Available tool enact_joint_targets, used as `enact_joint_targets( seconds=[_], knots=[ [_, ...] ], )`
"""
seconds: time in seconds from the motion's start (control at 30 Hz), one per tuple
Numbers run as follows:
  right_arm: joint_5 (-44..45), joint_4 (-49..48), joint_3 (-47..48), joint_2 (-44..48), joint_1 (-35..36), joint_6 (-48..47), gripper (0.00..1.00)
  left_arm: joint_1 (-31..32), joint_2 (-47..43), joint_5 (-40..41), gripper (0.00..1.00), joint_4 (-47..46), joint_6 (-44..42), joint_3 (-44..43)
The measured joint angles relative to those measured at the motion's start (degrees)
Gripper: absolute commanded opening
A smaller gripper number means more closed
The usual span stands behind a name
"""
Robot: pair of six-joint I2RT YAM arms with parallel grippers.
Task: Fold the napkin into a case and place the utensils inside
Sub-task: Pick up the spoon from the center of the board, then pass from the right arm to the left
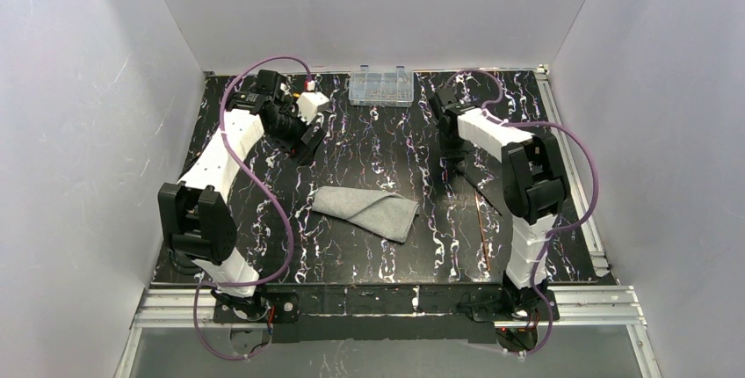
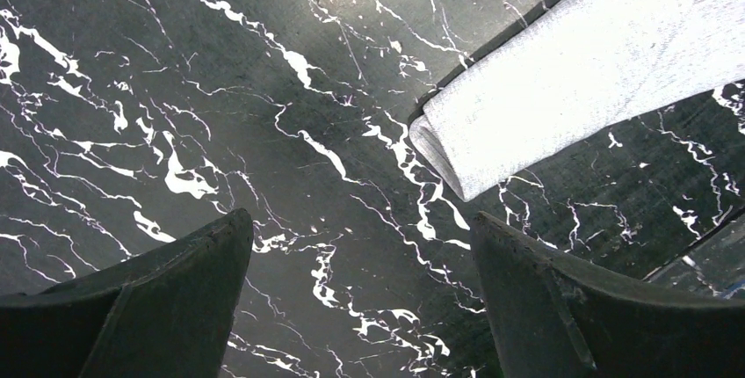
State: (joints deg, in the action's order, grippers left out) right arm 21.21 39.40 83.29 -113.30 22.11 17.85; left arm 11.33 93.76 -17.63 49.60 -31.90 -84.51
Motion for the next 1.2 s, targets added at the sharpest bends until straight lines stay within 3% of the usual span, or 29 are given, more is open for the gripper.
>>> enact_joint_targets(
  seconds=[0.3,0.6,0.77,0.9,1.2],
  knots=[
    [-10.23,0.55,4.22,5.6,6.91,-6.25,0.01,0.0,0.0,-7.41,0.91,1.81,3.02,-3.87],
    [-29.22,-9.16,9.6,20.57,9.14,-5.88,0.01,-0.11,-2.64,-27.52,0.99,1.2,8.37,-3.96],
    [-39.26,-21.38,10.69,23.89,9.09,2.34,0.01,-0.13,-8.76,-37.55,0.98,-2.27,11.58,-0.22],
    [-46.93,-38.32,6.08,25.62,9.09,14.56,0.01,-0.13,-16.48,-42.23,0.98,-8.11,14.16,5.66],
    [-60.83,-74.18,4.28,23.61,9.68,41.9,0.01,-0.13,-24.06,-41.03,0.98,-10.23,4.57,6.16]
  ],
)
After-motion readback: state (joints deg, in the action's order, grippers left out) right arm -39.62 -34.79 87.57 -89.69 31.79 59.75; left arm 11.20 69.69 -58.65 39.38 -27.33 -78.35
